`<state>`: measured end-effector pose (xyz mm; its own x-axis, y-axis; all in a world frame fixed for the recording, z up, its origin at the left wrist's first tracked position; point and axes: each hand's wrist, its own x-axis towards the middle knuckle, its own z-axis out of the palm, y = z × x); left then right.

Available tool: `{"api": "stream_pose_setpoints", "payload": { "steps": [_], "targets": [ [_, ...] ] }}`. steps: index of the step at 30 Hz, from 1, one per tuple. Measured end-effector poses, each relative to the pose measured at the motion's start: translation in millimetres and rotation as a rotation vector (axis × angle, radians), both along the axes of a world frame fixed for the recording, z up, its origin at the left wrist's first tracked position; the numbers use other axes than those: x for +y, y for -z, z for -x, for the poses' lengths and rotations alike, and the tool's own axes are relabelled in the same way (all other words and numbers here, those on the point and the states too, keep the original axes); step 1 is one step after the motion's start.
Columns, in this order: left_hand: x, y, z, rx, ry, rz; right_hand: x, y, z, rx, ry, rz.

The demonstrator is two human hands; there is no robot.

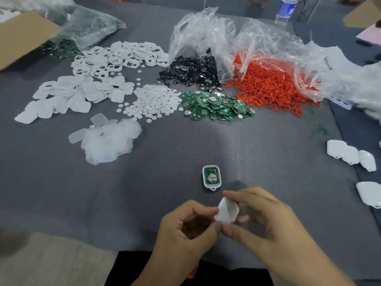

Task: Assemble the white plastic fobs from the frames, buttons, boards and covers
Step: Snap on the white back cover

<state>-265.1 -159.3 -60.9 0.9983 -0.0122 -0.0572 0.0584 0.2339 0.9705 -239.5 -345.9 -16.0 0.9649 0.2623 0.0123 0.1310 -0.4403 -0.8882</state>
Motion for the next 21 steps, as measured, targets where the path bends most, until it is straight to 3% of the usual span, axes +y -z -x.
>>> {"api": "stream_pose_setpoints", "payload": {
  "steps": [3,6,10,13,17,21],
  "targets": [
    [0,5,-2,0.023,0.042,-0.001,-4,0,-7,-0.08,-0.056,0.182],
    [8,4,-10,-0.02,0.114,-0.146,-7,1,-18,-0.088,-0.078,0.176],
    [23,1,-37,-0.247,0.014,-0.693,-6,0,-44,-0.183,-0.087,0.279],
    [28,-1,-64,-0.283,0.06,-0.956,0,1,-65,-0.218,-0.128,0.363],
    [32,6,-82,-0.27,0.141,-1.005,7,0,-85,-0.241,-0.202,0.515],
    [31,12,-84,-0.281,0.123,-0.976,12,-1,-94,-0.228,-0.283,0.542]
  ]
}}
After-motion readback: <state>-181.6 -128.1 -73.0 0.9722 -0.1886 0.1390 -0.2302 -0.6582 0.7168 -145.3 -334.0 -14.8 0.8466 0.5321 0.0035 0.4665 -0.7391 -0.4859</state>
